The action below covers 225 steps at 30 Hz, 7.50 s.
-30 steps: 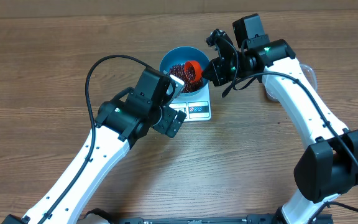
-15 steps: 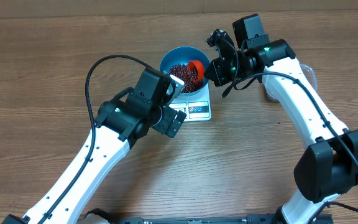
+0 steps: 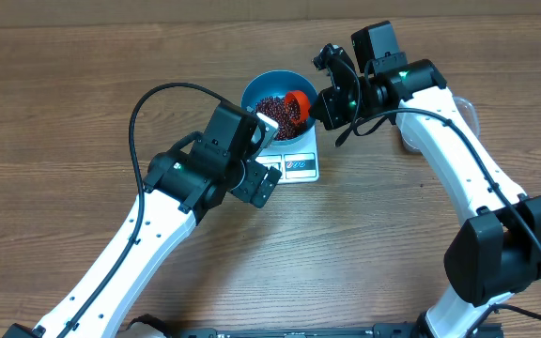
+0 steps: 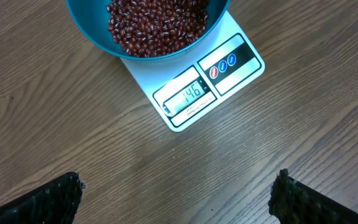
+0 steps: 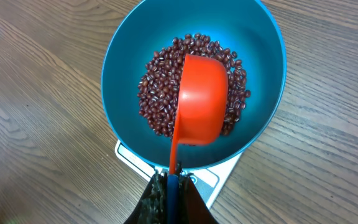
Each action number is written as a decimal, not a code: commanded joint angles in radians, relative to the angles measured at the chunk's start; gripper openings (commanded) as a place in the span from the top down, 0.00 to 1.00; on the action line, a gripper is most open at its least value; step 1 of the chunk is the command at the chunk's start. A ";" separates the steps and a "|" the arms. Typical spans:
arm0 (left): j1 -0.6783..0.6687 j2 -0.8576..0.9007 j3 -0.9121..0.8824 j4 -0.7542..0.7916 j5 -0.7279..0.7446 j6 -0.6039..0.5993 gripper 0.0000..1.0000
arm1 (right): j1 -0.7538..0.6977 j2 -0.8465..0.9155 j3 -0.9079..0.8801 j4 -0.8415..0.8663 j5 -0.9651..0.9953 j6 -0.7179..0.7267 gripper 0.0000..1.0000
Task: Scoop item into bowl and weigh 150g on scale
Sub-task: 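Hold the scoop tilted over the bowl and shake out beans slowly, then keep trickling beans from the scoop until the scale reads 150, then carry the red scoop right and dump leftover beans into the container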
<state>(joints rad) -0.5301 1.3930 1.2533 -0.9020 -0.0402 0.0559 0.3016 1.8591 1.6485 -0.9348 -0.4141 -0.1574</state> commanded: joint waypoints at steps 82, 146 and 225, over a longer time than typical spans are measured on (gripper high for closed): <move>0.000 -0.021 0.006 0.001 0.008 0.015 0.00 | 0.001 -0.002 0.029 0.005 0.010 0.001 0.96; 0.000 -0.021 0.006 0.001 0.008 0.015 0.00 | -0.001 -0.002 0.029 0.001 -0.028 -0.019 0.97; 0.000 -0.021 0.006 0.001 0.008 0.015 0.00 | -0.807 -0.002 0.029 -0.415 -0.386 -0.137 0.96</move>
<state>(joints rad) -0.5301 1.3930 1.2533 -0.9024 -0.0402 0.0563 -0.5037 1.8591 1.6512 -1.3499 -0.9447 -0.2905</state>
